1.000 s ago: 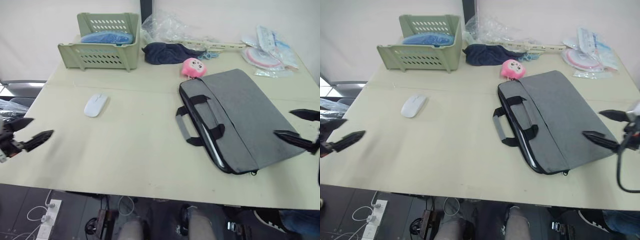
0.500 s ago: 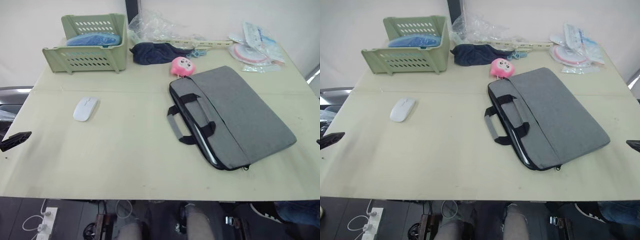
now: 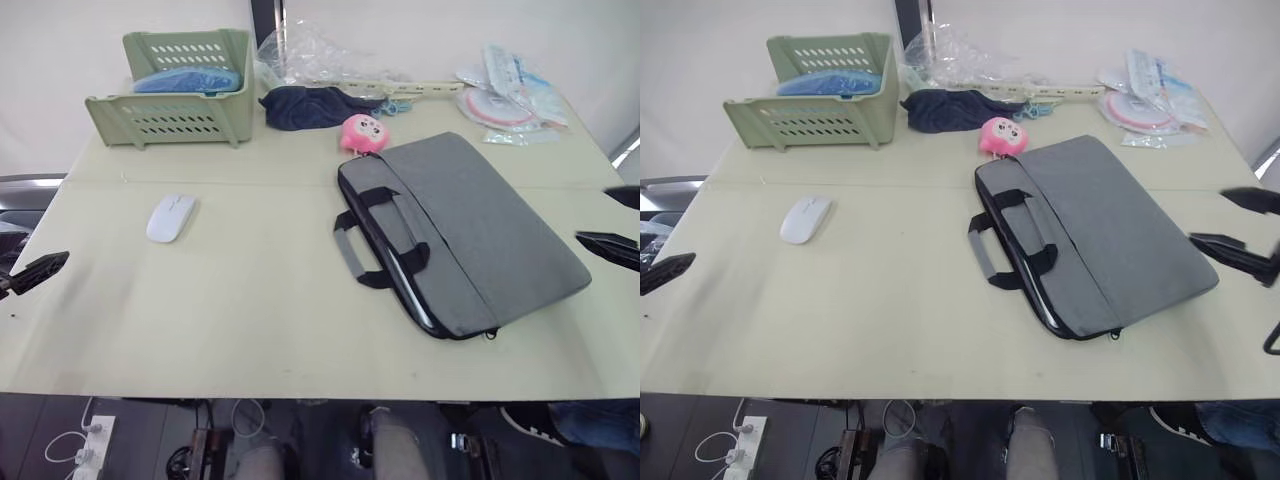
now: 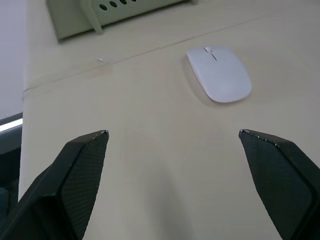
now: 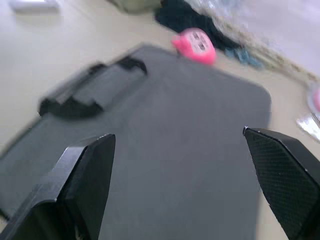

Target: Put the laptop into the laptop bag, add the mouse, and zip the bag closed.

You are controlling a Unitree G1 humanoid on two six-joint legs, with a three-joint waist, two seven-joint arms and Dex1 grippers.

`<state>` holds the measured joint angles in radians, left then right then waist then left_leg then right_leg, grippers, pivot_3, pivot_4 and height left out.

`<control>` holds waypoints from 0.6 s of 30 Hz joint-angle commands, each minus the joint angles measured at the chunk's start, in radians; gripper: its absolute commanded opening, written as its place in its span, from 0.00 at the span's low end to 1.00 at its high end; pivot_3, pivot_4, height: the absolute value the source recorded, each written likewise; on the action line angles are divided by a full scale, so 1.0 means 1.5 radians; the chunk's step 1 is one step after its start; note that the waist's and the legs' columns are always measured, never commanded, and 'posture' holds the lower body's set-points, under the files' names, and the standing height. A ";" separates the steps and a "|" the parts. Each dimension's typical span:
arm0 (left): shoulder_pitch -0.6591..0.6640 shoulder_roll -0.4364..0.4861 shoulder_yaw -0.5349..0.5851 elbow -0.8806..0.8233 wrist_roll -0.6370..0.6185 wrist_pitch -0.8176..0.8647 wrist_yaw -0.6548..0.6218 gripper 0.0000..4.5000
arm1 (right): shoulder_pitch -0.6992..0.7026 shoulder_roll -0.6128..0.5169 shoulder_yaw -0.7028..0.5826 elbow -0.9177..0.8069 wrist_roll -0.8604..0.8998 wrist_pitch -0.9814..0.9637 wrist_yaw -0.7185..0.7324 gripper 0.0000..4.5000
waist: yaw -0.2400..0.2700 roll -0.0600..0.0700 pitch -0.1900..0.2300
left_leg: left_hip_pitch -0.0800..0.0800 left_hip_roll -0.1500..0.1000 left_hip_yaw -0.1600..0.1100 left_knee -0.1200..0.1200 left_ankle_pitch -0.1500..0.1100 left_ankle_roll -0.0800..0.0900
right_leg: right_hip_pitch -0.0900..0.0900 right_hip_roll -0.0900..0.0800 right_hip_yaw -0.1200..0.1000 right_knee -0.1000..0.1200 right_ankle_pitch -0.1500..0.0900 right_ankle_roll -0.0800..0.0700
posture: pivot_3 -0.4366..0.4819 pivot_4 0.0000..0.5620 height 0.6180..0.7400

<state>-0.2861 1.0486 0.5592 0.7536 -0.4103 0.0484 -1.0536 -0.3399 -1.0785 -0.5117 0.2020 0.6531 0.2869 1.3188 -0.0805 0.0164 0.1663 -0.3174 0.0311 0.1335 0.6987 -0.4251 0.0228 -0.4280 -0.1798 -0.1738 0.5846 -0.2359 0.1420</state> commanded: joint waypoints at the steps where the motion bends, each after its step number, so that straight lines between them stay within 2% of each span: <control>1: 0.037 -0.022 0.033 -0.070 -0.022 0.018 0.033 1.00 | -0.017 0.003 -0.021 -0.125 0.082 0.087 -0.048 0.99 | 0.003 0.000 0.000 | 0.000 0.000 0.000 0.000 0.000 0.000 | 0.000 0.000 0.000 0.001 0.000 0.000 | 0.48 0.27 1.00; 5: 0.069 -0.037 0.049 -0.116 -0.033 0.041 0.052 1.00 | -0.009 -0.005 -0.020 -0.155 0.093 0.120 -0.033 0.99 | 0.020 -0.004 -0.002 | -0.001 0.000 -0.002 0.001 0.000 0.000 | 0.000 0.000 -0.001 0.001 0.000 0.000 | 0.48 0.27 1.00; 9: 0.105 -0.049 0.066 -0.164 -0.044 0.061 0.061 1.00 | 0.008 0.002 -0.024 -0.150 0.077 0.106 -0.022 0.99 | 0.032 -0.004 -0.002 | -0.001 -0.001 -0.002 0.001 0.000 0.000 | 0.001 0.000 -0.001 0.000 0.000 0.000 | 0.48 0.27 1.00; 13: 0.149 -0.063 0.082 -0.284 -0.076 0.134 0.084 1.00 | 0.020 0.003 -0.027 -0.149 0.074 0.100 -0.016 0.99 | 0.034 -0.004 -0.002 | -0.001 0.000 -0.002 0.000 0.000 0.000 | 0.000 0.000 -0.001 0.000 0.000 0.000 | 0.48 0.27 1.00; 18: 0.132 -0.082 0.050 -0.409 -0.083 0.226 0.155 1.00 | 0.020 0.007 -0.023 -0.146 0.072 0.094 -0.016 0.99 | 0.036 -0.004 -0.002 | 0.000 0.000 -0.002 0.001 0.000 0.000 | 0.001 0.000 -0.001 0.000 0.000 0.000 | 0.48 0.27 1.00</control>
<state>-0.0830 0.9203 0.6238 0.1784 -0.5166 0.3715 -0.8436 -0.3036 -1.0633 -0.5145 -0.0095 0.7556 0.4399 1.2841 -0.0269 0.0103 0.1637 -0.3178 0.0305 0.1306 0.6997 -0.4254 0.0225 -0.4266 -0.1800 -0.1750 0.5842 -0.2358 0.1418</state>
